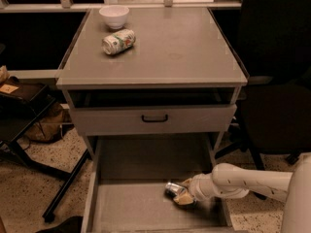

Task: Place redbull can into middle drawer

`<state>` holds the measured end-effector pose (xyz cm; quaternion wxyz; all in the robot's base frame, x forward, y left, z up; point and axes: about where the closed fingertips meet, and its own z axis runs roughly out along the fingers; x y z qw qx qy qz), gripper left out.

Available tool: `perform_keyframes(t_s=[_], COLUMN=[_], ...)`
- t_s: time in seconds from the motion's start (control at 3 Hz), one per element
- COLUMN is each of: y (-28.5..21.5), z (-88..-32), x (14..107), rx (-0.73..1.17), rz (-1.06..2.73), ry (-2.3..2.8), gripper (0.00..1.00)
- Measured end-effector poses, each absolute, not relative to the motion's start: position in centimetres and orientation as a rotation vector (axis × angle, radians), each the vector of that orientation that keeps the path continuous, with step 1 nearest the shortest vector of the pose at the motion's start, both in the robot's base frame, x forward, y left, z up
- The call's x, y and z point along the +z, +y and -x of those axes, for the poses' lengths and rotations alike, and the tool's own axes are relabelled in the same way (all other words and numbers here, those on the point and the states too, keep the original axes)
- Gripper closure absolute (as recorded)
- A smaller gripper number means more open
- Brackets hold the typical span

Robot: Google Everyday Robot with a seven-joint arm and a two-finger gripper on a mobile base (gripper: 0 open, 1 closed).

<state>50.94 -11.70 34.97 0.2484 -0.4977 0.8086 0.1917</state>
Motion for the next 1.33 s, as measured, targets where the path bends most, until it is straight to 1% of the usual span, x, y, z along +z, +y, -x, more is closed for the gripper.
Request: perform_keyframes(t_s=[0.67, 1.0, 1.33], y=[-11.69, -11.69, -11.68], z=[-50.94, -50.94, -50.94], x=[34.96, 34.96, 34.96], rx=[0.523, 0.523, 0.523], rz=[1.356, 1.356, 1.356], ry=[2.203, 2.203, 2.203], gripper=[0.12, 0.0, 0.0])
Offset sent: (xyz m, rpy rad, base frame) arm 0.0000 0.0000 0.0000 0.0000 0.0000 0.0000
